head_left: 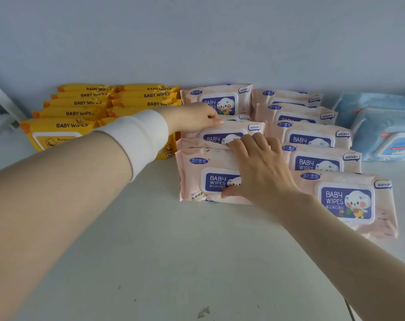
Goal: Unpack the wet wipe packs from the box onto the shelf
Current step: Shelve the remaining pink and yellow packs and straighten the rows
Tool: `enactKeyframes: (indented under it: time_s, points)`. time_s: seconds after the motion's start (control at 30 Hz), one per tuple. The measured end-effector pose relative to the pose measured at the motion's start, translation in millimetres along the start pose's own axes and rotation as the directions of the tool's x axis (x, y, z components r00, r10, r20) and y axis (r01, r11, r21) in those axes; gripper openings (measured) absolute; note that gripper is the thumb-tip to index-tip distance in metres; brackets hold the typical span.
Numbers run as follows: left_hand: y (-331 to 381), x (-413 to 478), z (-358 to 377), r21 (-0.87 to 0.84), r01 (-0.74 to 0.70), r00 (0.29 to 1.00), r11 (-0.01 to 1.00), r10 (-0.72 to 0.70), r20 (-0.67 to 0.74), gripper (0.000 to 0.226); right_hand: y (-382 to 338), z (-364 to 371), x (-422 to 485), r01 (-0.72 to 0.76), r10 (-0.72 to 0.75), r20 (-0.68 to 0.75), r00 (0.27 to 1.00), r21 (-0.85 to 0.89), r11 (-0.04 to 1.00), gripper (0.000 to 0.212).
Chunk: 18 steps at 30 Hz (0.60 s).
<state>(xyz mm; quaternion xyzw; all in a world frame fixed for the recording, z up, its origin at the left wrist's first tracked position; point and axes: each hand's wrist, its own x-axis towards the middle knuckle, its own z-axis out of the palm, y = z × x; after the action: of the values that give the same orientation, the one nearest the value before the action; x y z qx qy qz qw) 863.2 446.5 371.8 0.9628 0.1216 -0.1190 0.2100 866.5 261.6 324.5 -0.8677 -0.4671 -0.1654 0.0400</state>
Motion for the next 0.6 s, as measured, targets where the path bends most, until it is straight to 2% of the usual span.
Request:
enactKeyframes:
  time_s: [0.1, 0.2, 0.3, 0.4, 0.43, 0.53, 0.6]
  points:
    - [-1.3, -2.2, -4.9, -0.026, -0.109, 0.994, 0.994, 0.108, -0.017, 0.022, 1.3, -1.3, 1.2, -0.001, 0.002, -0.025, 1.0, 0.046, 0.999, 0.097]
    - [-3.7, -14.5, -11.6, -0.048, -0.177, 0.983, 0.983, 0.179, 0.044, 0.006, -0.7, -10.7, 6.4, 0.007, -0.008, 0.108, 0.994, 0.012, 1.0, 0.098]
    - [-5.3, -24.2, -17.7, -0.098, -0.161, 0.98, 0.982, 0.17, 0.1, 0.014, 1.2, -17.5, 12.1, 0.025, -0.019, 0.252, 0.968, -0.021, 0.999, 0.104]
    - [-9.4, -12.6, -21.9, -0.22, -0.091, 0.988, 0.971, 0.116, 0.103, 0.026, 0.2, -20.3, 12.3, 0.034, -0.027, 0.252, 0.967, -0.024, 0.999, 0.103]
    - [-9.9, -3.6, -21.9, -0.185, -0.088, 0.992, 0.979, 0.104, 0.077, 0.031, -0.5, -19.3, 12.0, 0.032, -0.025, 0.222, 0.975, -0.027, 0.999, 0.102]
    - [-10.9, 28.8, -19.6, 0.101, -0.043, 0.998, 0.994, 0.047, -0.037, 0.043, 0.7, -7.6, 12.0, 0.03, -0.024, 0.119, 0.993, -0.047, 0.998, 0.102]
    - [-10.5, 44.8, -17.6, 0.195, -0.006, 1.0, 0.981, 0.003, 0.016, 0.052, 1.3, -3.2, 13.2, 0.031, -0.028, 0.075, 0.997, -0.043, 0.999, 0.102]
